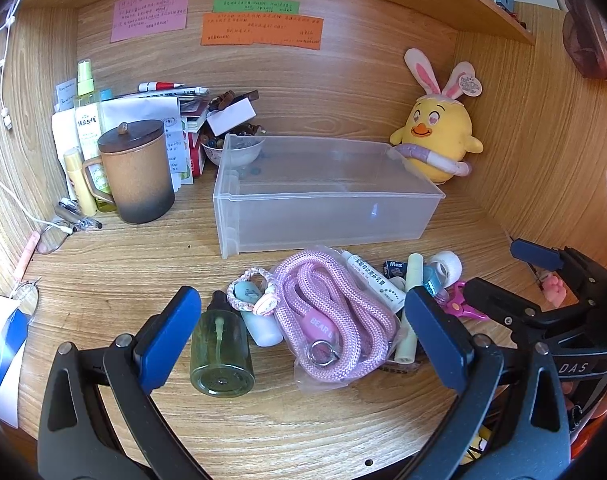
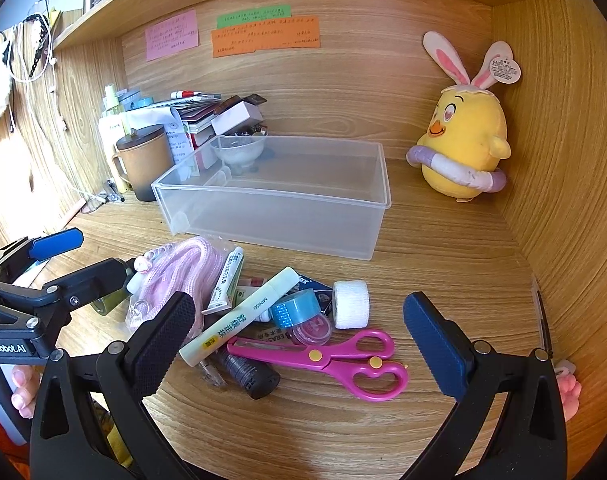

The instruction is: Organize objects

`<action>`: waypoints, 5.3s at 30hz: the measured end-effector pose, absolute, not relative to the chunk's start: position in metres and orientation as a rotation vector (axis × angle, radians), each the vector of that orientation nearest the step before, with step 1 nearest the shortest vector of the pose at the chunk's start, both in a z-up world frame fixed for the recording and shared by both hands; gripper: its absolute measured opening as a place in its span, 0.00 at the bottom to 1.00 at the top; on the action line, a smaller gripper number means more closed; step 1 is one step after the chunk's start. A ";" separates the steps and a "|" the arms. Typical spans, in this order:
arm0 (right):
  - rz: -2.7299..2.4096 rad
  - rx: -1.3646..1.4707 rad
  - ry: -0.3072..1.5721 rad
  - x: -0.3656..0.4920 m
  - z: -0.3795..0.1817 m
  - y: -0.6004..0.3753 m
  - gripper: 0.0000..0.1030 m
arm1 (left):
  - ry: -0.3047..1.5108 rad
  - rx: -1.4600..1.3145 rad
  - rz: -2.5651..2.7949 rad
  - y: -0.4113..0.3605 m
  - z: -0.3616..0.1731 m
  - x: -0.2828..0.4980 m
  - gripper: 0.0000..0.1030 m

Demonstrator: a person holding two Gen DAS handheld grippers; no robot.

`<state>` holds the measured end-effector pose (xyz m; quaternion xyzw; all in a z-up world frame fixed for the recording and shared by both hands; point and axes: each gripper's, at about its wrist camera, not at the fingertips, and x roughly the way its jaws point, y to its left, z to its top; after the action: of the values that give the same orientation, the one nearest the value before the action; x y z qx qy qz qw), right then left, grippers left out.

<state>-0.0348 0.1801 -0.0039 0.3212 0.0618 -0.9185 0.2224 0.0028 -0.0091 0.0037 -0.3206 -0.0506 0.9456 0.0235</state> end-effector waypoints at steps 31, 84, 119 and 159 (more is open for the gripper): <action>-2.505 0.909 0.169 -0.038 -0.009 0.177 1.00 | -0.165 -1.006 2.904 -0.008 0.001 0.004 1.00; -2.582 0.854 0.094 -0.098 0.005 0.197 0.22 | -0.321 -1.048 2.994 -0.089 0.004 -0.025 0.40; -2.404 1.017 0.304 -0.205 -0.005 0.133 0.22 | 0.031 -1.184 2.818 -0.034 0.012 -0.162 0.40; -2.400 0.940 0.201 -0.100 0.007 0.156 0.60 | -0.014 -1.219 2.790 -0.049 -0.005 -0.069 0.88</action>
<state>-0.1002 0.1560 0.0068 0.3495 0.0746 -0.8926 0.2747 -0.0692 -0.0491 -0.0053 -0.3999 -0.0048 0.9153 0.0483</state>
